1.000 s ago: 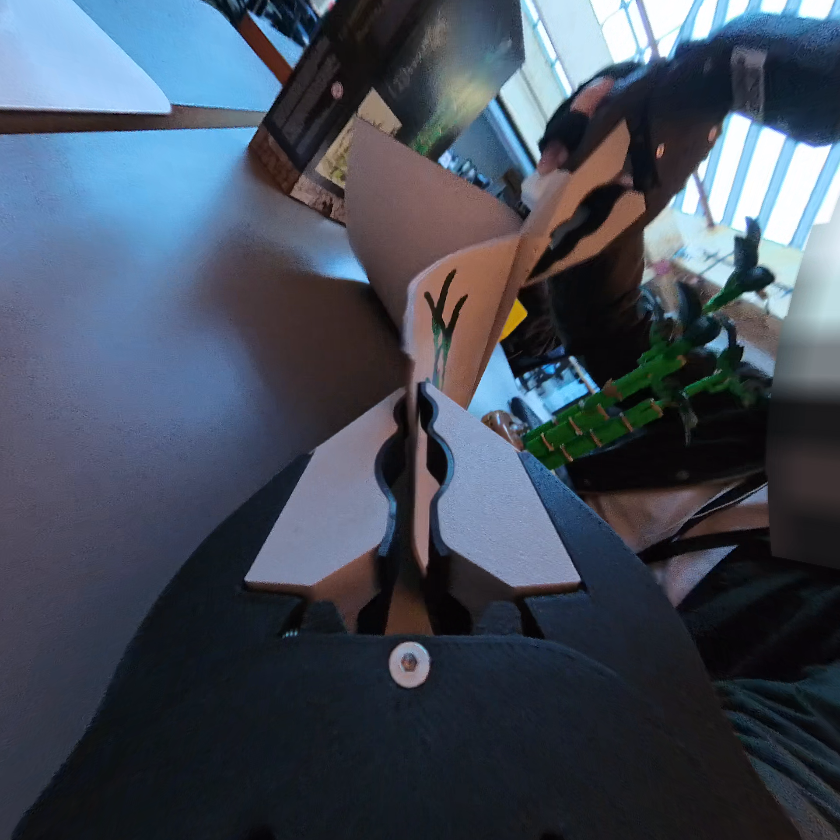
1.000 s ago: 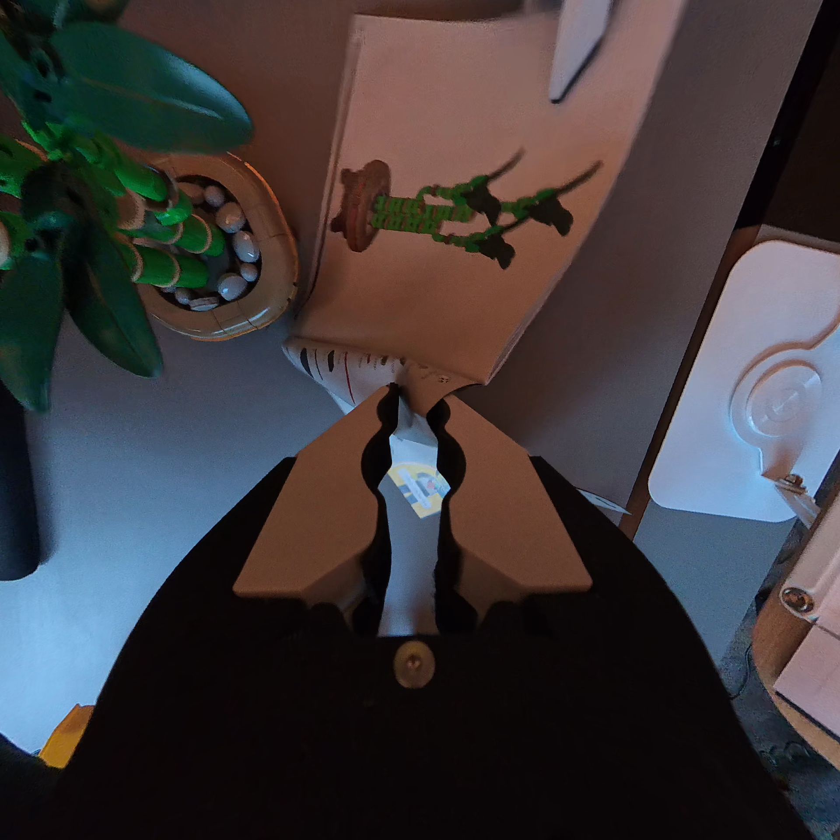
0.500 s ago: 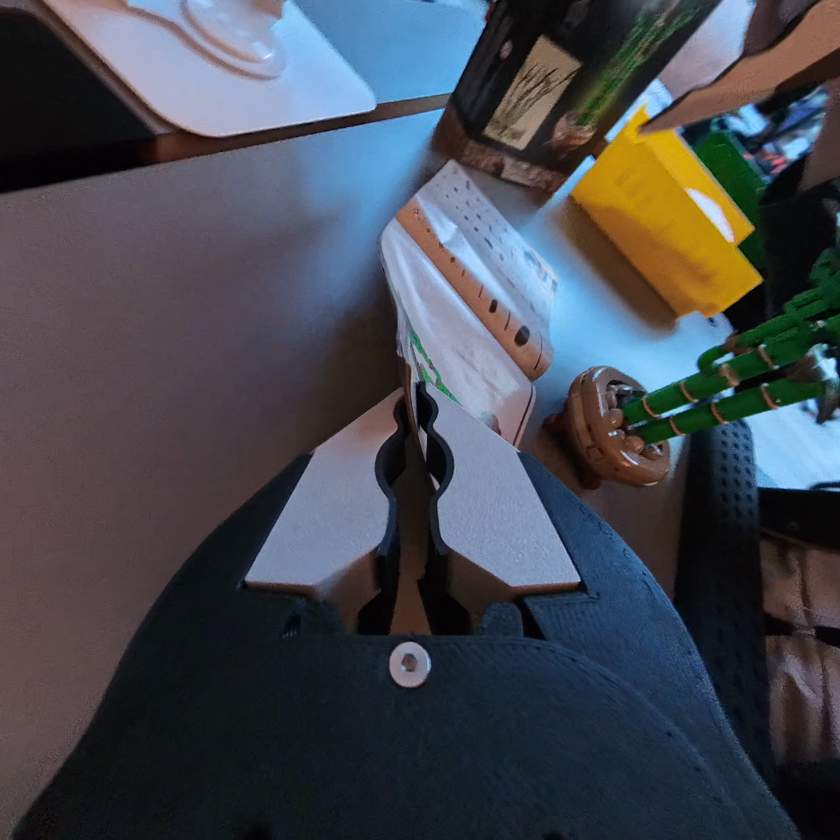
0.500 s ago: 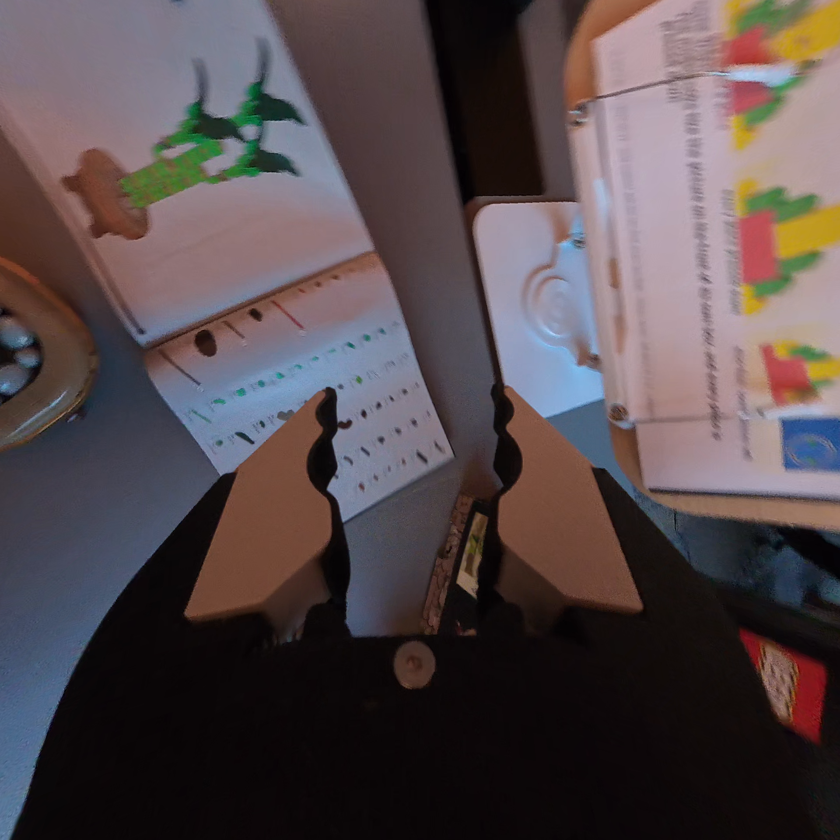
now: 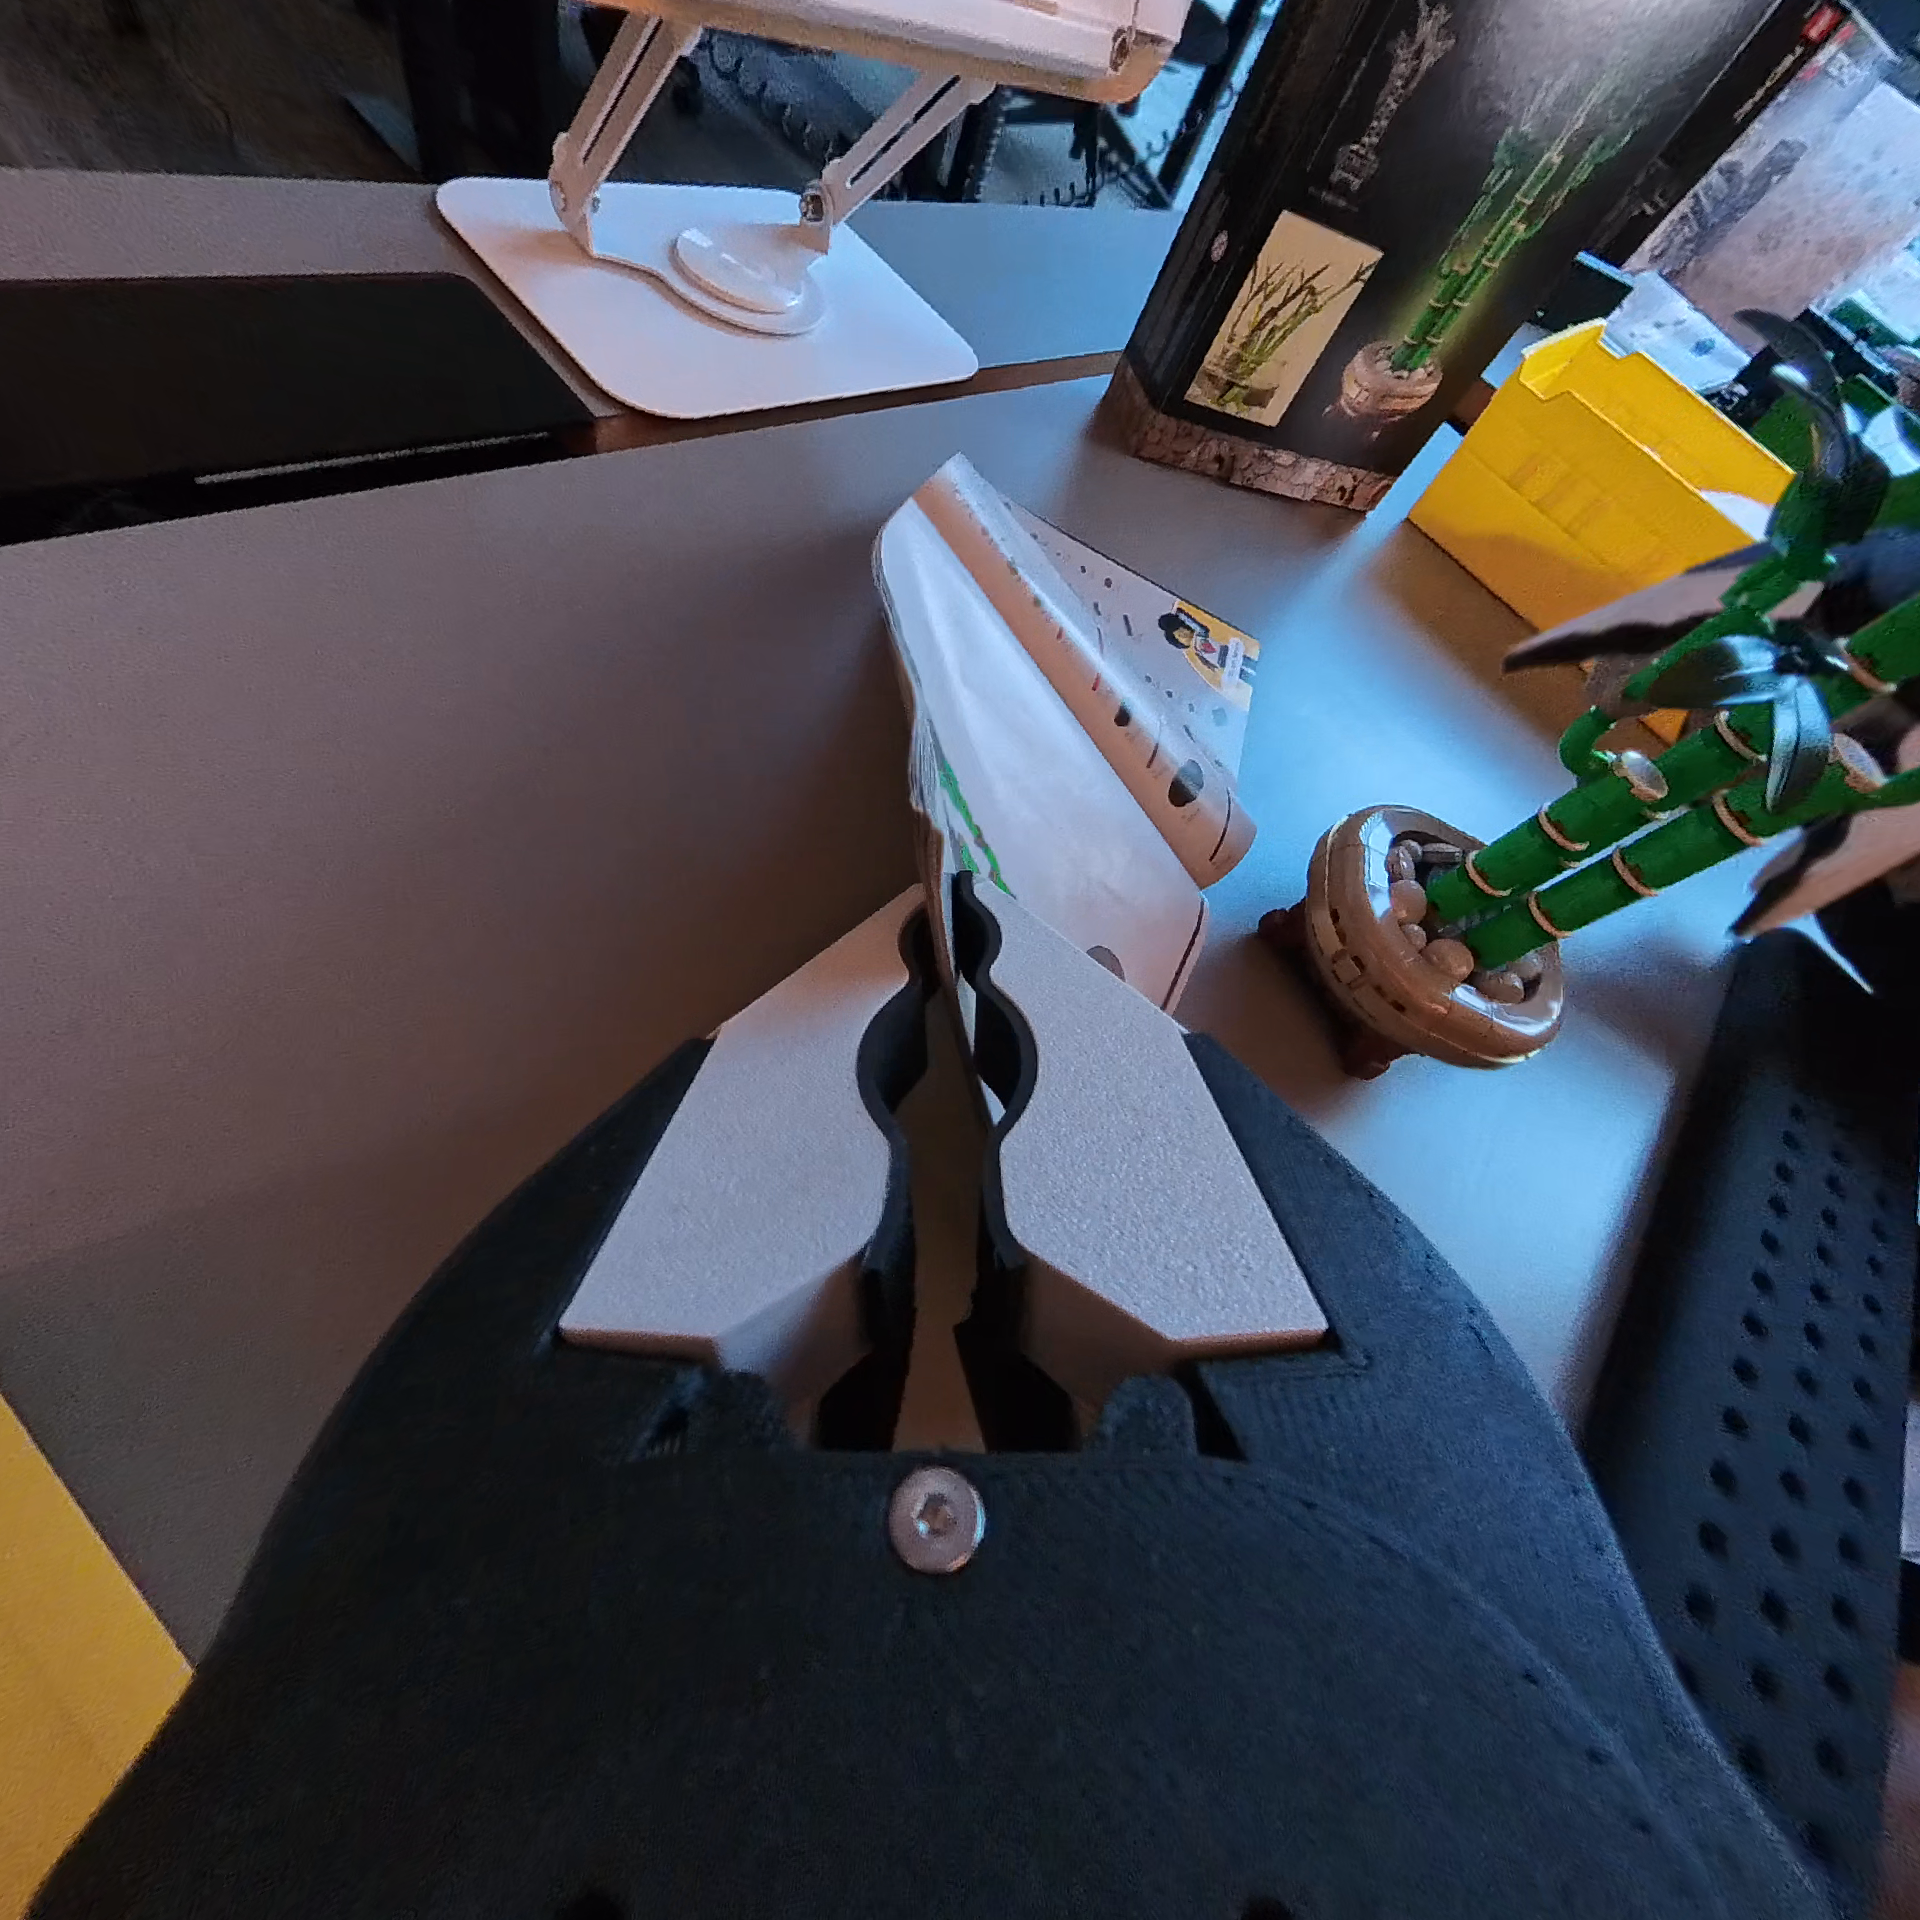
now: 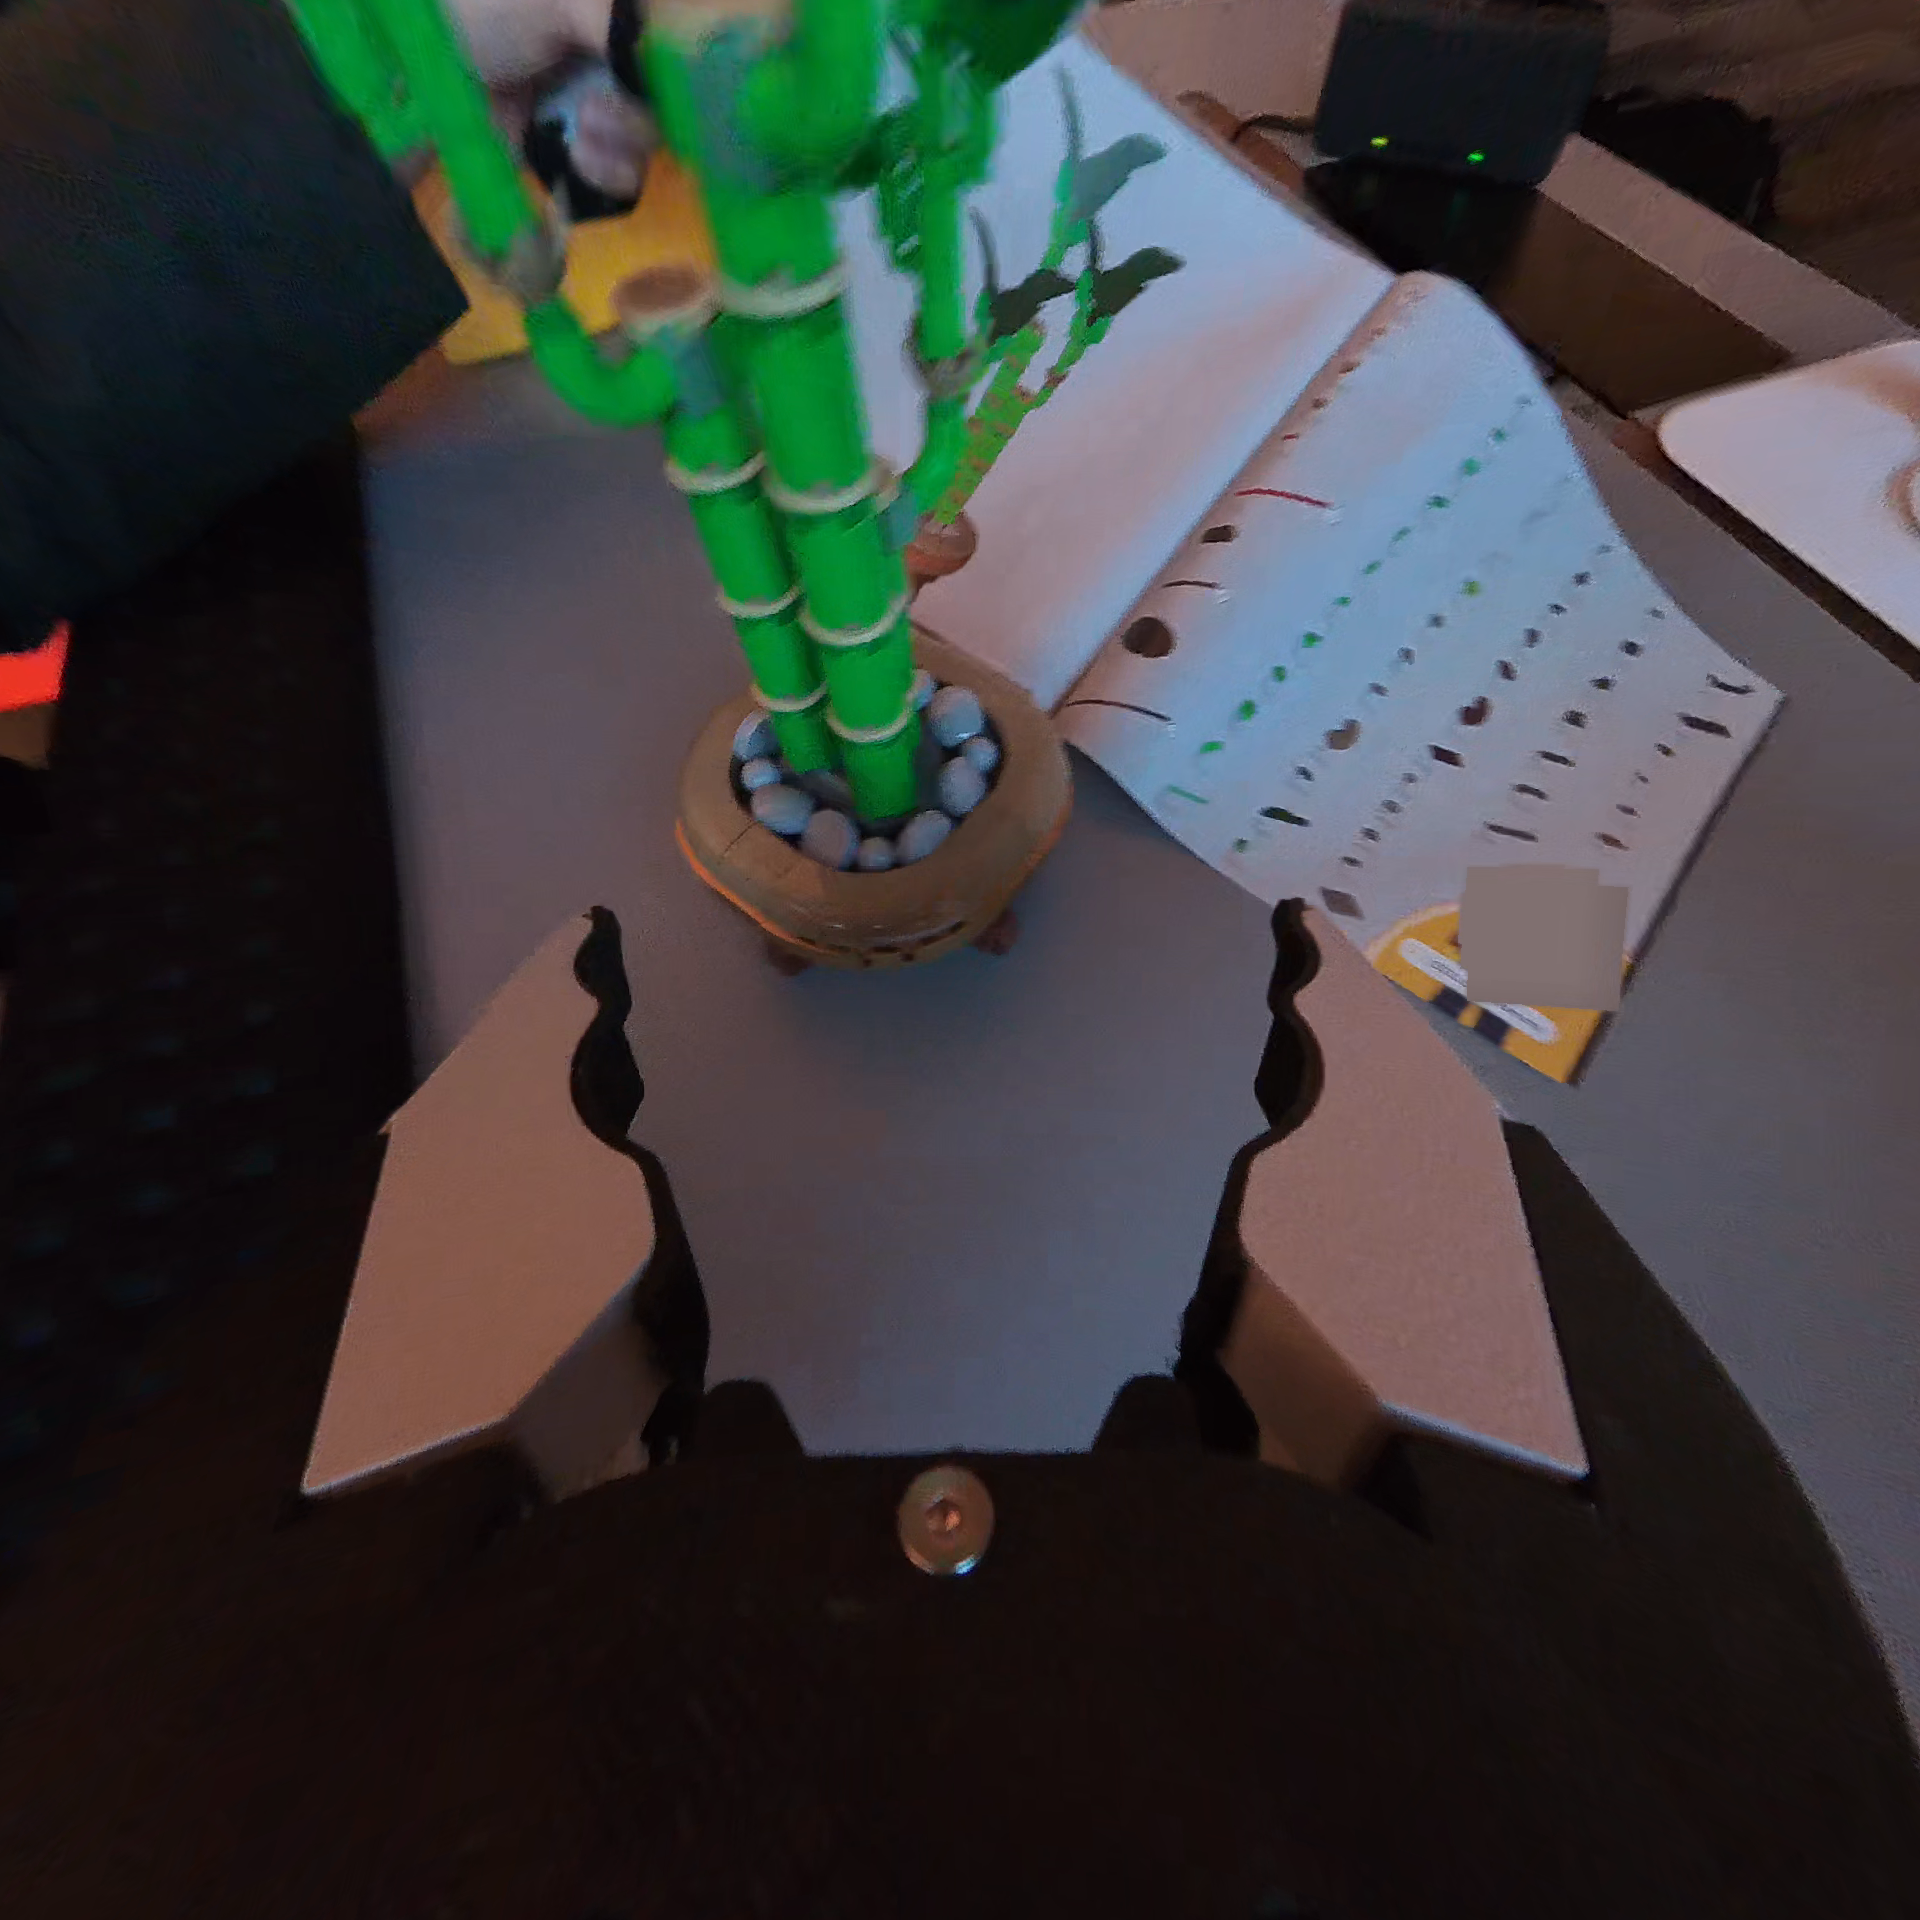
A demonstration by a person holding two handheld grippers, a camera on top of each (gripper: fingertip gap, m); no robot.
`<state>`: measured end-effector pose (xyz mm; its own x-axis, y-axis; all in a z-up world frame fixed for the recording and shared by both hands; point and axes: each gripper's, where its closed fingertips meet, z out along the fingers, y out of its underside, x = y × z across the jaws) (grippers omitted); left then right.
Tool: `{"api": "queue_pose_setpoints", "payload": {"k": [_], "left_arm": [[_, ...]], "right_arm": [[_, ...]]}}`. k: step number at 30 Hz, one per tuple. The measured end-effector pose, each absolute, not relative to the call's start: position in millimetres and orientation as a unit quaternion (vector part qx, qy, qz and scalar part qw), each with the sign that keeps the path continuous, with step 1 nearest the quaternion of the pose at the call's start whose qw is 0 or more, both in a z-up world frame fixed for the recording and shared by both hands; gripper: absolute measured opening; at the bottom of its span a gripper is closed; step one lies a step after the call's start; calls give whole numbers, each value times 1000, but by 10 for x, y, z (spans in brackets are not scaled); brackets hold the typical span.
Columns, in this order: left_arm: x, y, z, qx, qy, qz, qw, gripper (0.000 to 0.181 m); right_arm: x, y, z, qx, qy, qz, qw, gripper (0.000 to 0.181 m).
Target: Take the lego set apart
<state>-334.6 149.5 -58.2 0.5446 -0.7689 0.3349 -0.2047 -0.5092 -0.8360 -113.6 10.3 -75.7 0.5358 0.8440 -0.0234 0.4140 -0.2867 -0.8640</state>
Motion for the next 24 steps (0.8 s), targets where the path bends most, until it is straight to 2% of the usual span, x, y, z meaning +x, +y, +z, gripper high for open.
{"api": "queue_pose_setpoints", "payload": {"k": [4,10,12,24], "left_arm": [[-3358,1427,-611,-775,326,-368,398,0],[-3367,1376,-563,-759,319,-395,407,0],[-3369,1383,-555,-758,317,-399,407,0],[-3403,1357,-541,-757,315,-402,407,0]], "right_arm": [[-1463,153,-994,-746,-444,192,457,122],[-1750,256,-1175,-743,-445,195,460,122],[-1810,251,-1215,-741,-456,191,454,115],[-1669,305,-1204,-749,-441,161,467,109]]}}
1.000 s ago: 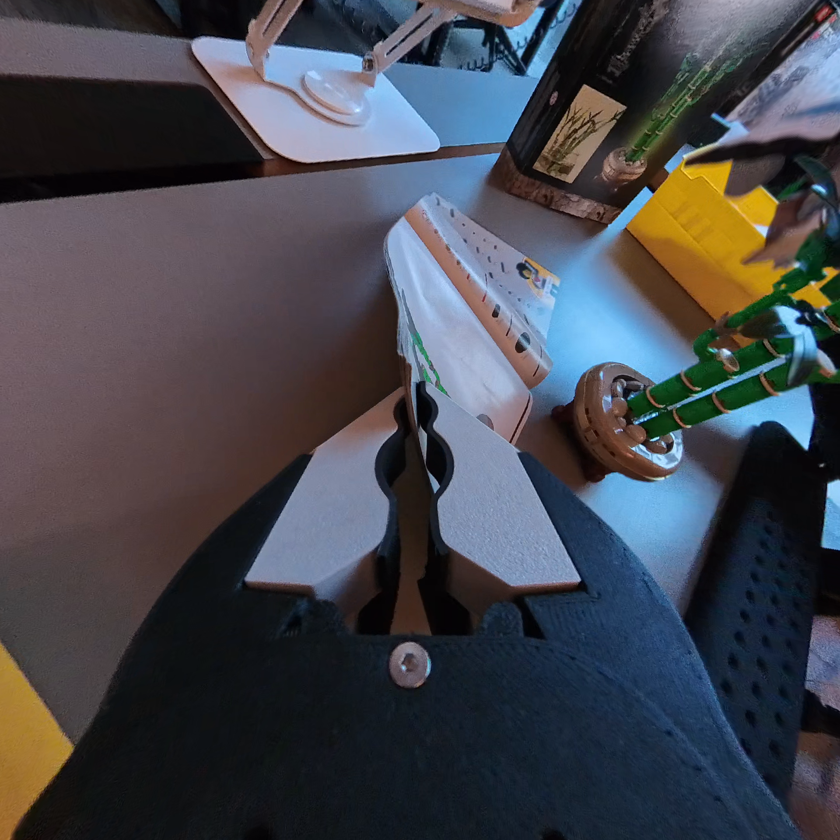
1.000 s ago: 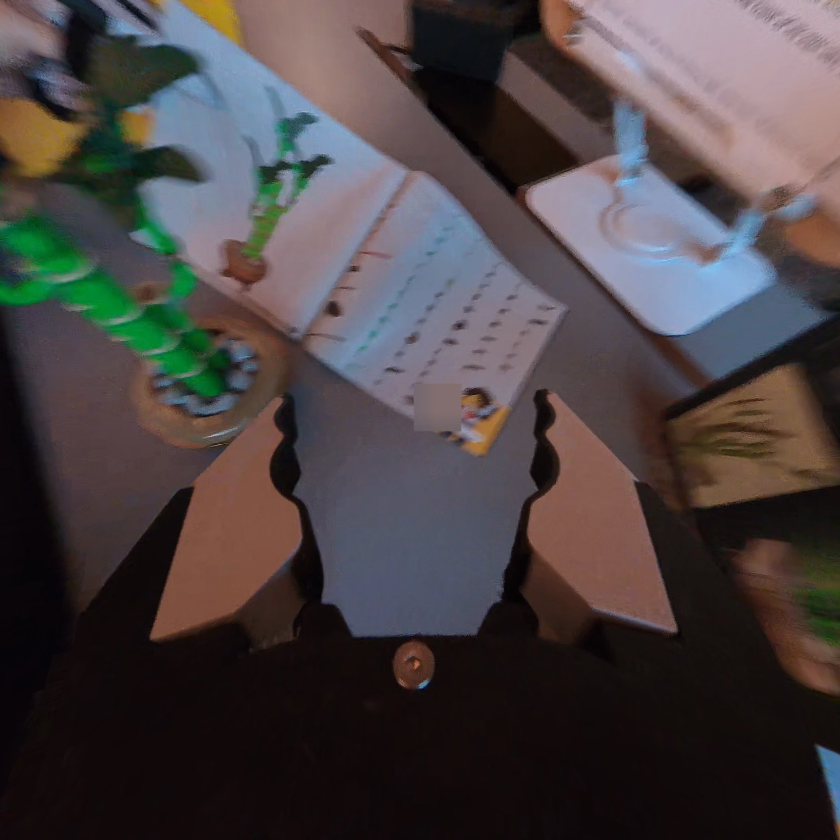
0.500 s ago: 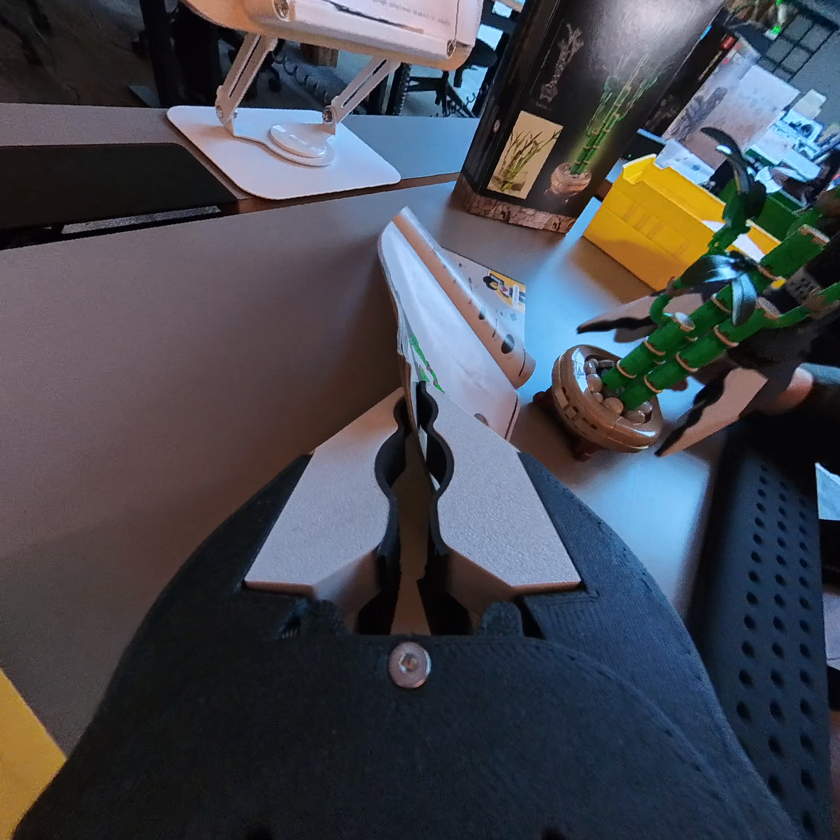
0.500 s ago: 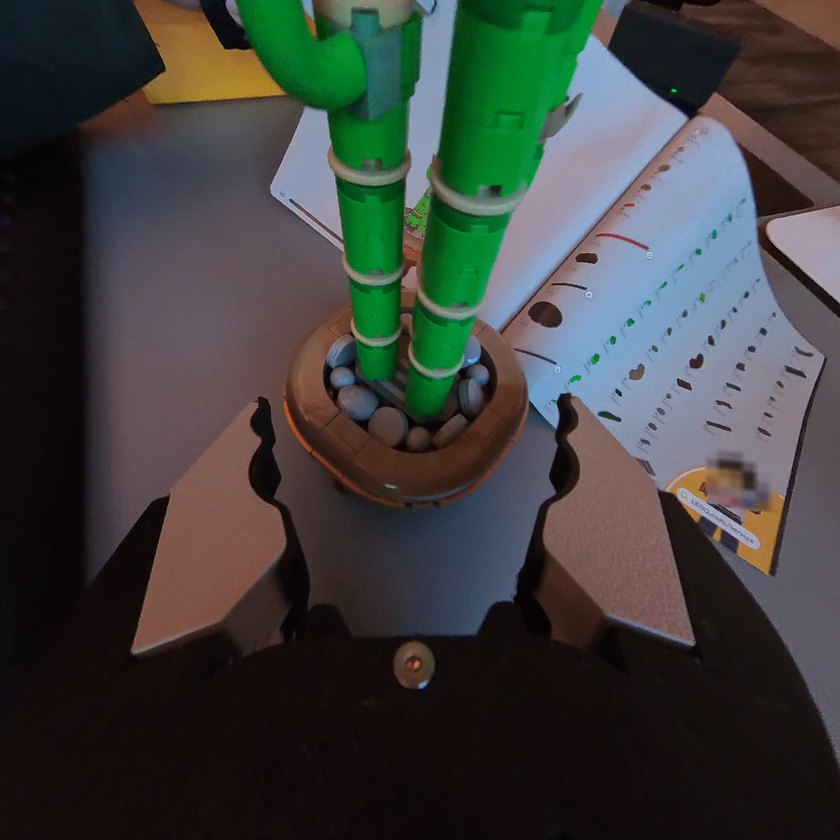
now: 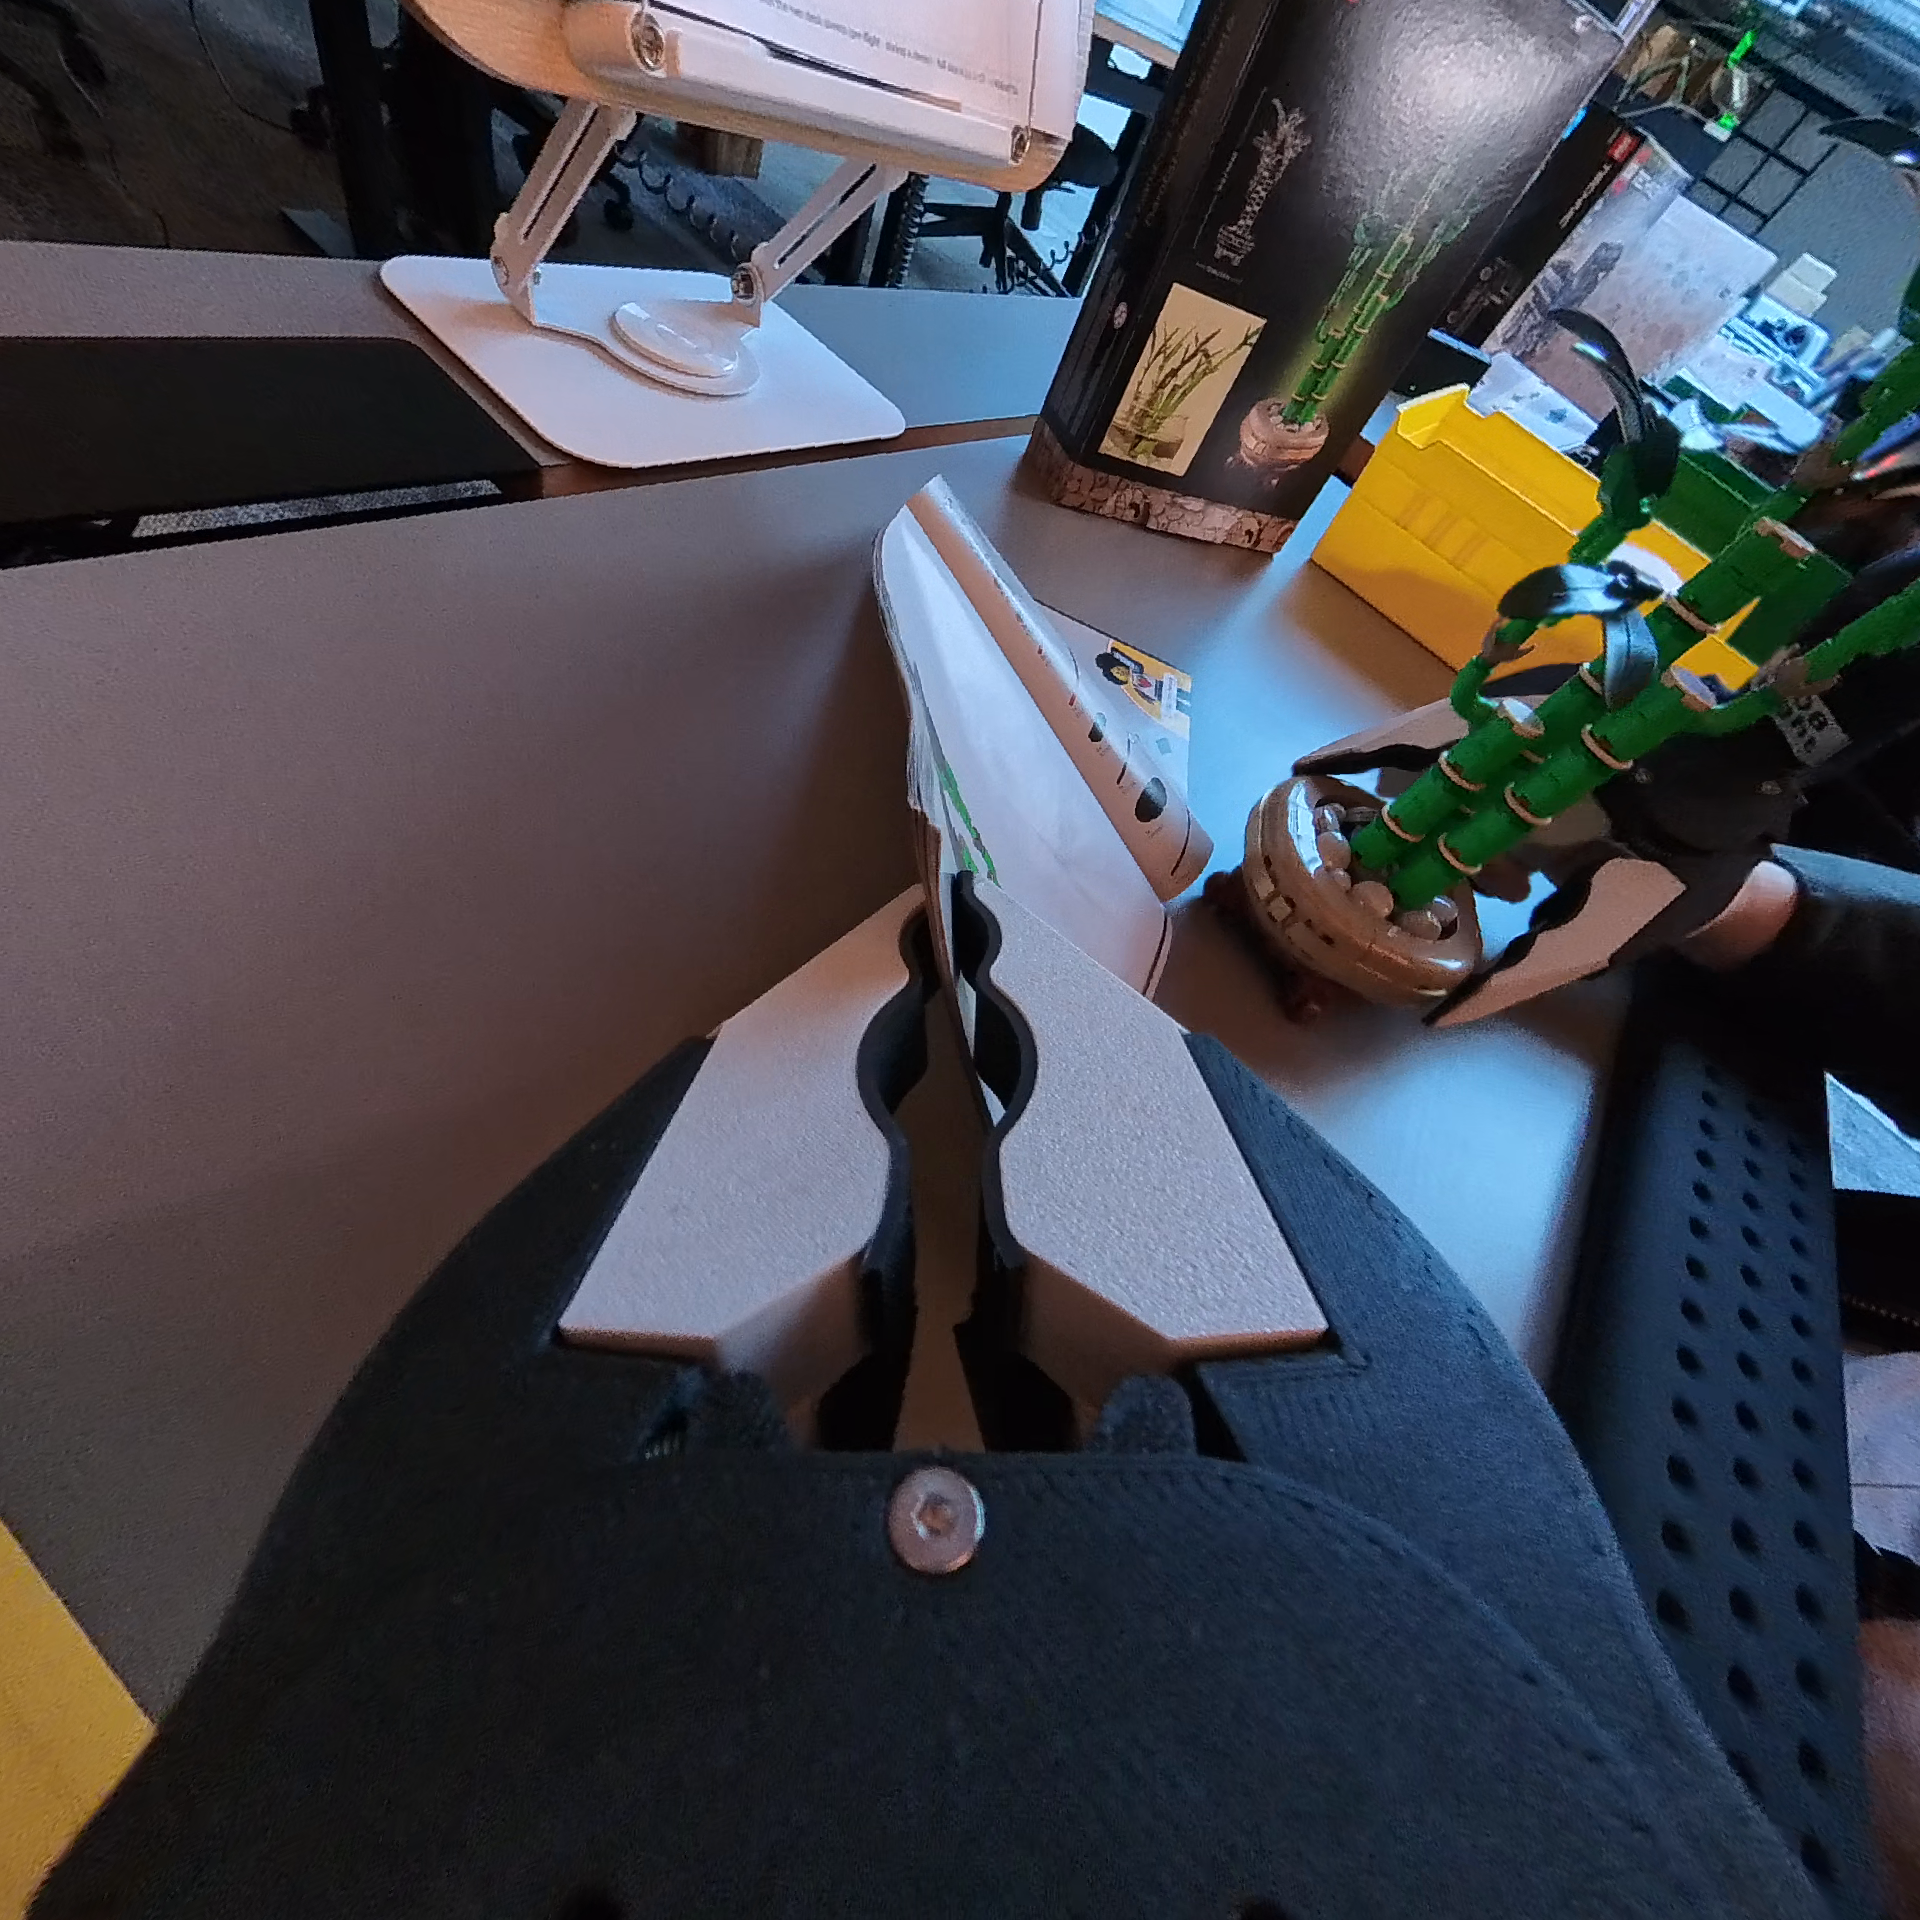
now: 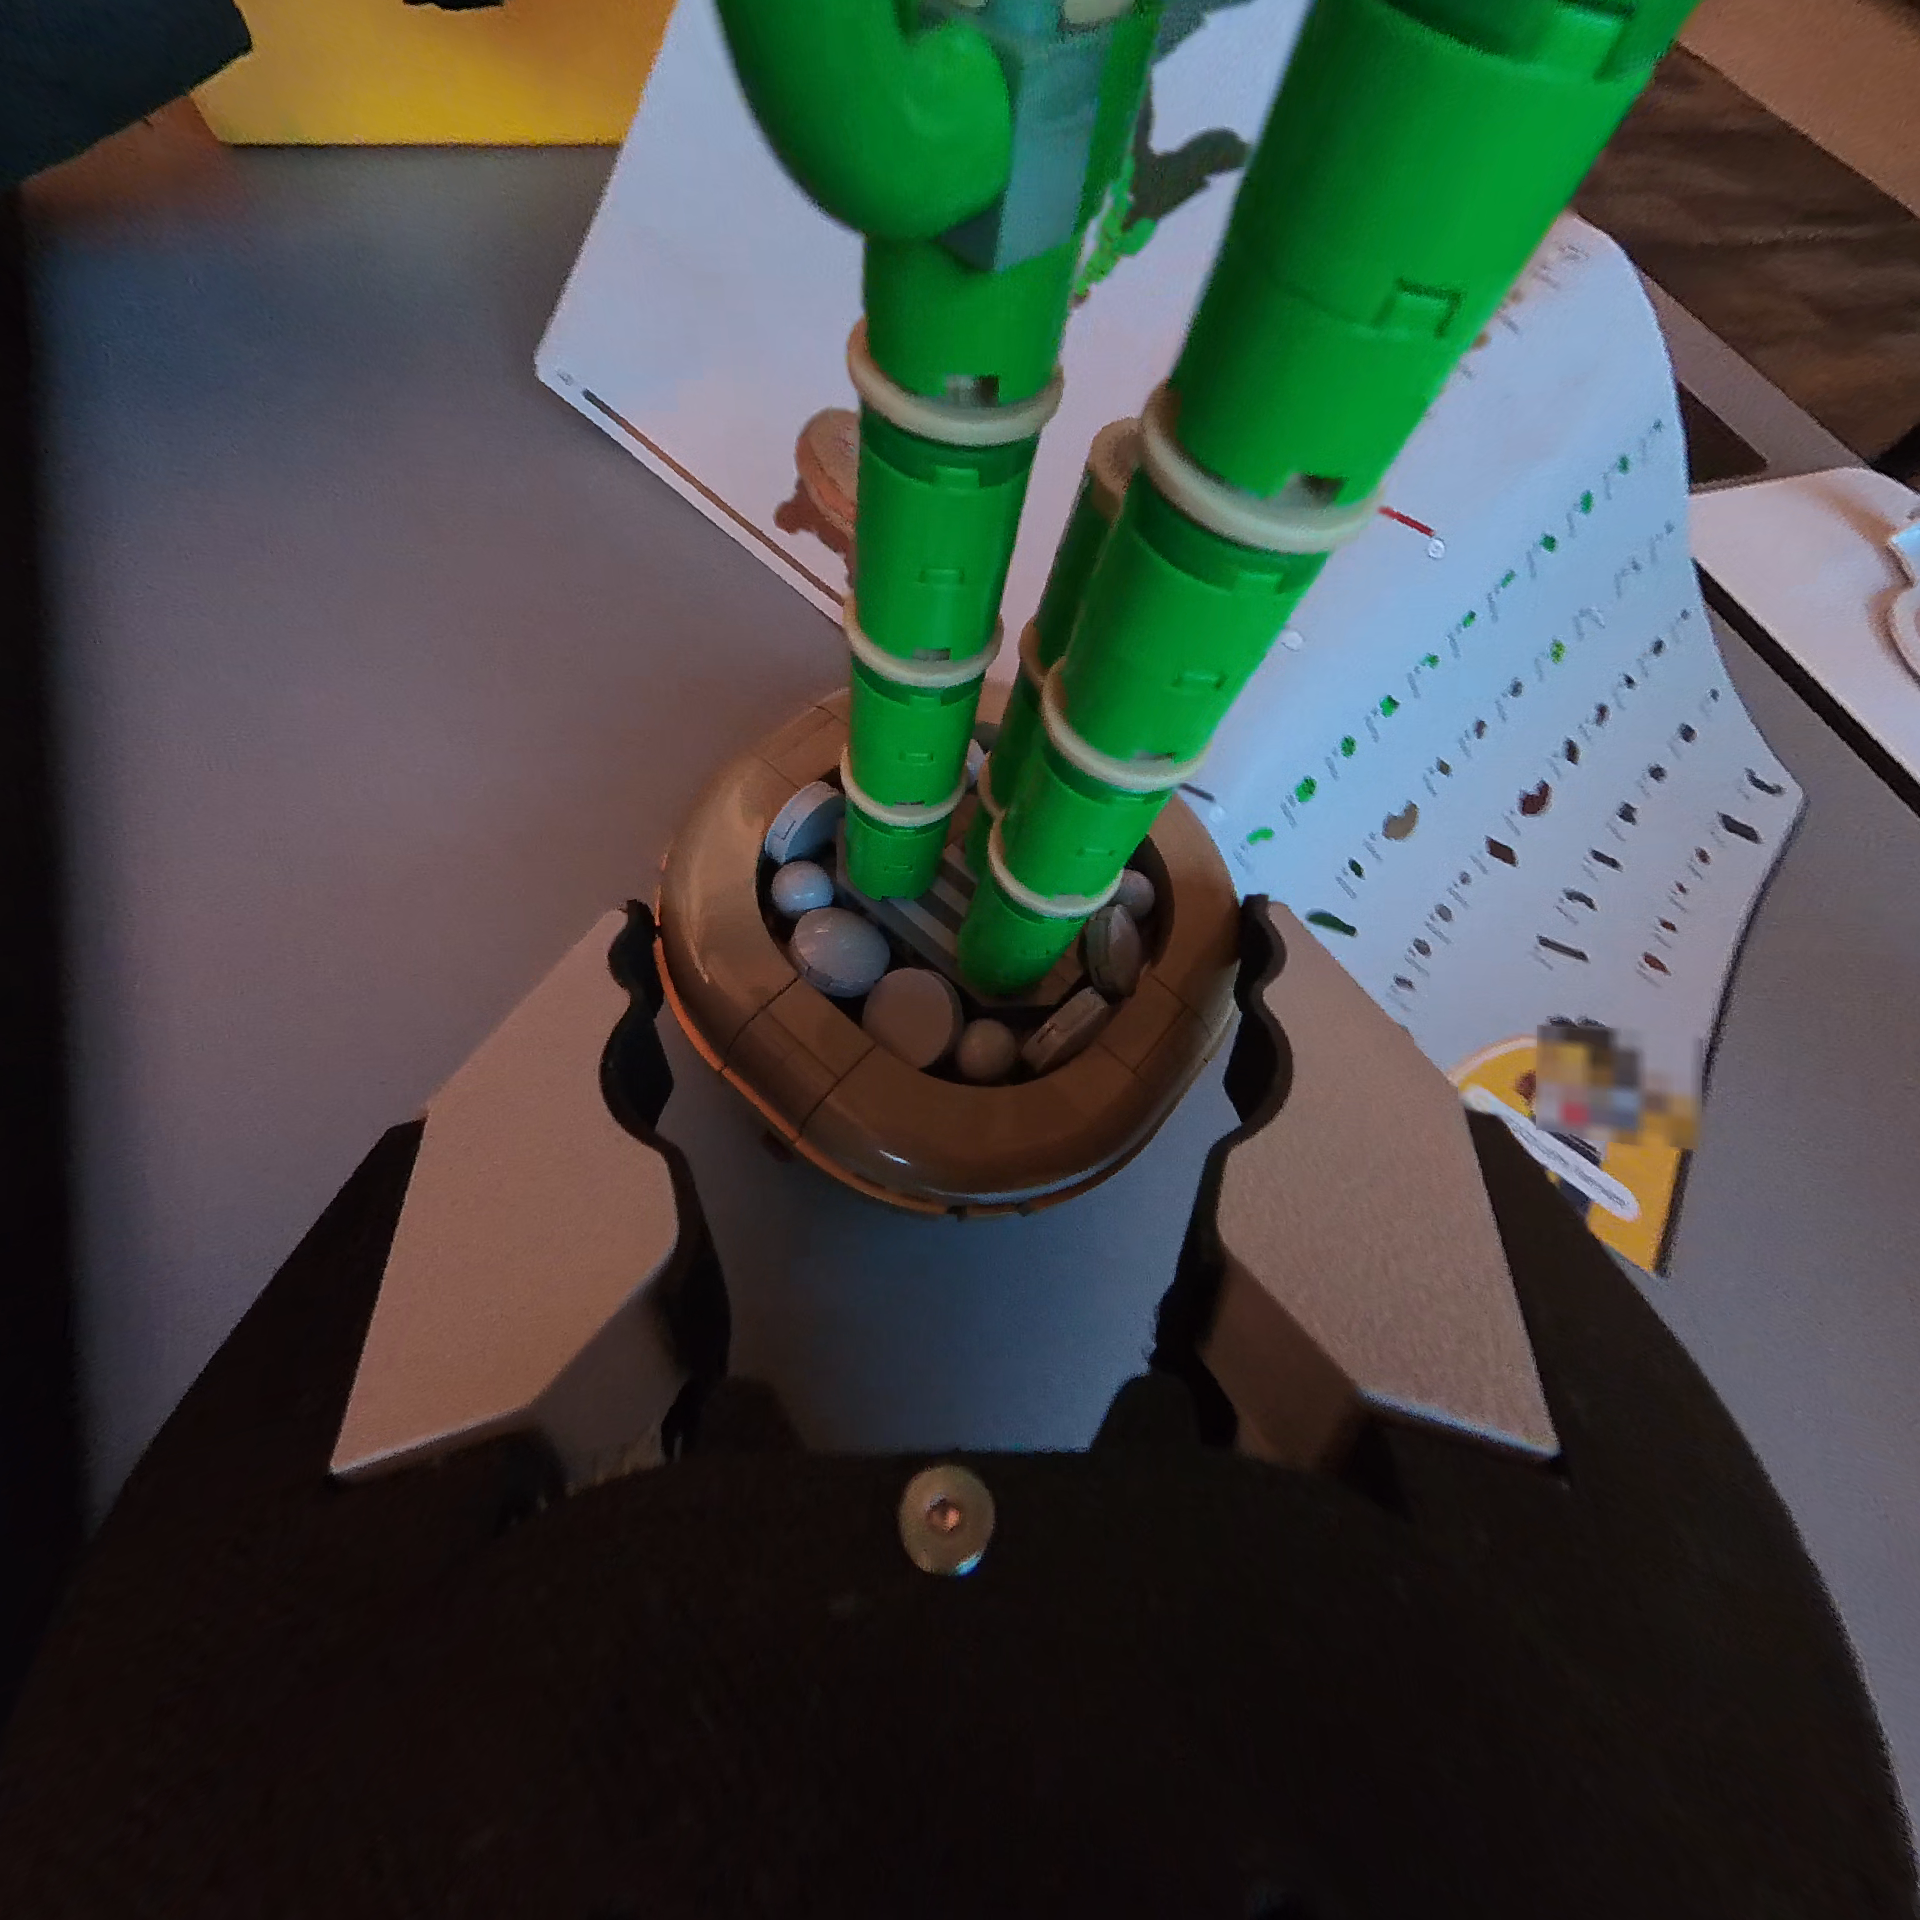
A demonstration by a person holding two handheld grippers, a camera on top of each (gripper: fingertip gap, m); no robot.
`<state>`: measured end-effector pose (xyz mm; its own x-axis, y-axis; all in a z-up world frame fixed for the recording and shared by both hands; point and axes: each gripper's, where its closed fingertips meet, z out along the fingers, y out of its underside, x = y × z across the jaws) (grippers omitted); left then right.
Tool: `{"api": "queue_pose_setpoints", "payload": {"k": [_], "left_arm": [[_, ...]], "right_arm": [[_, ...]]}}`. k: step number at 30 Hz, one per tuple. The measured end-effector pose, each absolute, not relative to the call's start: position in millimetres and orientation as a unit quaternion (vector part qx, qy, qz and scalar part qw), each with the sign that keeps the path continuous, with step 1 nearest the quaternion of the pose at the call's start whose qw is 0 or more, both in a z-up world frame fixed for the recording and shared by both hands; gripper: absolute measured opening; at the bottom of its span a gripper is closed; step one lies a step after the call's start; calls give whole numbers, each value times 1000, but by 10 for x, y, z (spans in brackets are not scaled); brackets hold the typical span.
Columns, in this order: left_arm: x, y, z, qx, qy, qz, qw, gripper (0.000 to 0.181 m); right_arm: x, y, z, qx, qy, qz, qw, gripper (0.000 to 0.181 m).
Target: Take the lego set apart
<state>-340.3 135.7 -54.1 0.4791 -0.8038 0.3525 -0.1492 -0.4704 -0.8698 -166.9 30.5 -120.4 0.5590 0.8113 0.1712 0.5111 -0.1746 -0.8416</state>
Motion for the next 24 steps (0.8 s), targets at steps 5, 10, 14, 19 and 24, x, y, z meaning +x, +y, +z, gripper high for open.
{"api": "queue_pose_setpoints", "payload": {"k": [5,10,14,19,24], "left_arm": [[-3410,1350,-529,-757,307,-410,406,0],[-3419,1348,-516,-758,303,-412,404,0],[-3444,1361,-503,-761,294,-411,407,0],[-3467,1367,-506,-765,284,-412,406,0],[-3469,1372,-511,-773,260,-423,395,0]], "right_arm": [[-1255,342,-1182,-769,-411,116,477,105],[-739,438,-1173,-795,-351,78,488,104],[-355,548,-1170,-815,-297,46,495,104],[33,641,-1149,-837,-219,9,500,107],[228,358,-933,-829,-175,-38,530,110]]}}
